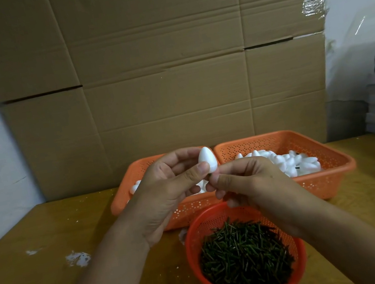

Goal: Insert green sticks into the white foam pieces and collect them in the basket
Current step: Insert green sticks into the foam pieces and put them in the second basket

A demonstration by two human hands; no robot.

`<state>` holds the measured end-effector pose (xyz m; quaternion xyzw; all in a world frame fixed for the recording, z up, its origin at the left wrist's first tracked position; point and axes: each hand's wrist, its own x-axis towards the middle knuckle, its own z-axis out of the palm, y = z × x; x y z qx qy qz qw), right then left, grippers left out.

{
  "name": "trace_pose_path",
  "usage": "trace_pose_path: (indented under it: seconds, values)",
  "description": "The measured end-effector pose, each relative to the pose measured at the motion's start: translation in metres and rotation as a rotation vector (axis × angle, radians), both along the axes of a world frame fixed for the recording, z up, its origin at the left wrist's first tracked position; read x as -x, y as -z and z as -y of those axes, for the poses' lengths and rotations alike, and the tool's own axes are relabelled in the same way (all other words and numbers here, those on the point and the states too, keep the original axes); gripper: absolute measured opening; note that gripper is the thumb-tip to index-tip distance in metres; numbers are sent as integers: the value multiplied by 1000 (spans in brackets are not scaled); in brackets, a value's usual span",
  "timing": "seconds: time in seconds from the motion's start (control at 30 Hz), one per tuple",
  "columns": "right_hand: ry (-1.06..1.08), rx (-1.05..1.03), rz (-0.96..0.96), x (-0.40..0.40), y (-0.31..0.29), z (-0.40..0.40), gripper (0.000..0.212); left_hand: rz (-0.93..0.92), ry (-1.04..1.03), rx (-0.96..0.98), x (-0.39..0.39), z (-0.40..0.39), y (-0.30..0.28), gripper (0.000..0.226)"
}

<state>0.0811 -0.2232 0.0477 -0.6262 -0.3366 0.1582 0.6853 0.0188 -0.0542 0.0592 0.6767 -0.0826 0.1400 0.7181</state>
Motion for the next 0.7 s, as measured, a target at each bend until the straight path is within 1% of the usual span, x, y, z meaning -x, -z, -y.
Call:
trace_pose_path:
  seconds: [0.07, 0.17, 0.23, 0.3, 0.4, 0.47, 0.6, 0.7]
  values:
    - [25, -15, 1, 1, 0, 0, 12, 7, 14, 19, 1, 0, -1, 33]
    - [88, -36, 7, 2, 0, -1, 6, 15, -8, 41, 1, 1, -3, 53]
    - [116, -39, 10, 3, 1, -1, 5, 16, -28, 44, 1, 1, -3, 57]
    - [129, -32, 10, 3, 1, -2, 5, 11, -34, 38, 0, 1, -2, 51]
    - [127, -27, 18, 4, 0, -2, 7, 5, -39, 9, -1, 1, -1, 33]
    - [126, -23, 31, 4, 0, -2, 11, 7, -54, -29, -1, 2, 0, 26]
    - [113, -26, 39, 4, 0, -1, 12, 1, -55, -53, -2, 1, 1, 31]
    - [86, -25, 47, 3, 0, -1, 14, -10, -6, -41, -1, -2, 1, 35]
